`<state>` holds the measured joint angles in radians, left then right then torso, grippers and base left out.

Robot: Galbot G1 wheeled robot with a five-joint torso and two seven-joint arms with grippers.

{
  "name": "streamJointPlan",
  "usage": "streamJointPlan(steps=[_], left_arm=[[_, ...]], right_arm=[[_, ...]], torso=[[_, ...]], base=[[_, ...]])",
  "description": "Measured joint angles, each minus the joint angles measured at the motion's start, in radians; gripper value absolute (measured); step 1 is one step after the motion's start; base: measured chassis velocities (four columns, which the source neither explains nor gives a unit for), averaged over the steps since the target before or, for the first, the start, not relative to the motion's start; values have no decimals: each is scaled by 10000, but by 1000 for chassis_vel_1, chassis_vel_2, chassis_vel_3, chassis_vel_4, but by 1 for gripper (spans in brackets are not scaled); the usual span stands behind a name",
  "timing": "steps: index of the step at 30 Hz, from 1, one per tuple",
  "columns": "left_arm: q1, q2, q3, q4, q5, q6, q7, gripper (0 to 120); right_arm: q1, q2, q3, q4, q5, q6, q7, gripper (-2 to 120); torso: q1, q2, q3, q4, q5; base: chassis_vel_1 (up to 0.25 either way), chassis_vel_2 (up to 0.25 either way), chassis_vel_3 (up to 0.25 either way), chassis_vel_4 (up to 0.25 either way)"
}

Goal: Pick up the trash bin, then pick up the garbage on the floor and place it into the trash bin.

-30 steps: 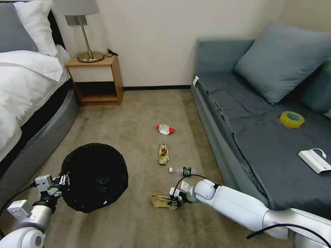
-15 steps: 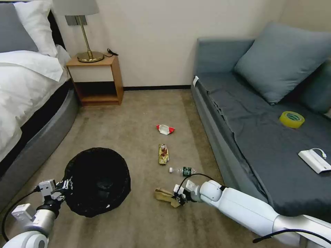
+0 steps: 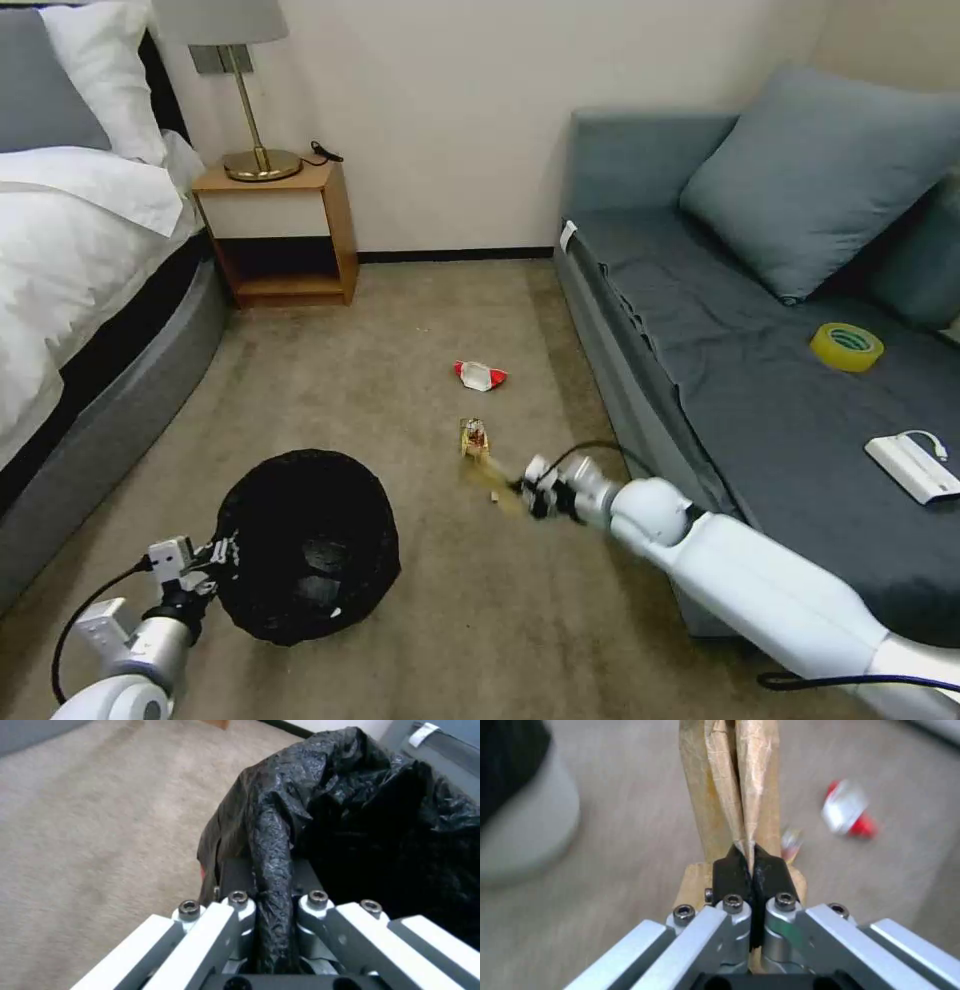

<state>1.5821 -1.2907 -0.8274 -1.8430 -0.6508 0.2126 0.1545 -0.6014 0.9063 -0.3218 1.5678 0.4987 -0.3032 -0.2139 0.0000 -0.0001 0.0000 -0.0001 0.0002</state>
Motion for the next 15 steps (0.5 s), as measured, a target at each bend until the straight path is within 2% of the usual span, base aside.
streamJointPlan(steps=[3, 5, 10, 12, 15], left_arm=[[-138, 5, 283, 34, -24, 128, -95, 5], [-328, -19, 655, 20, 10, 245, -194, 5], [-473, -100, 903, -72, 164, 343, -250, 5], [-538, -132, 995, -161, 255, 397, -262, 5], [-541, -140, 1059, -317, 269, 467, -259, 5]], right_arm=[[111, -79, 211, 760, 482, 138, 215, 0], [322, -205, 118, 1915, 1241, 219, 525, 0], [522, -262, -347, 2929, 1936, 212, 970, 0], [593, -196, -965, 3579, 2235, 127, 1422, 0], [459, 58, -1644, 3826, 2197, 82, 1641, 0]], torso=[[0, 0, 0, 1, -1], [0, 1, 0, 0, -2], [0, 0, -1, 1, -2], [0, 2, -1, 0, -5], [0, 2, 0, 1, -2]], base=[[0, 0, 0, 0], [0, 0, 0, 0], [0, 0, 0, 0], [0, 0, 0, 0], [0, 0, 0, 0]])
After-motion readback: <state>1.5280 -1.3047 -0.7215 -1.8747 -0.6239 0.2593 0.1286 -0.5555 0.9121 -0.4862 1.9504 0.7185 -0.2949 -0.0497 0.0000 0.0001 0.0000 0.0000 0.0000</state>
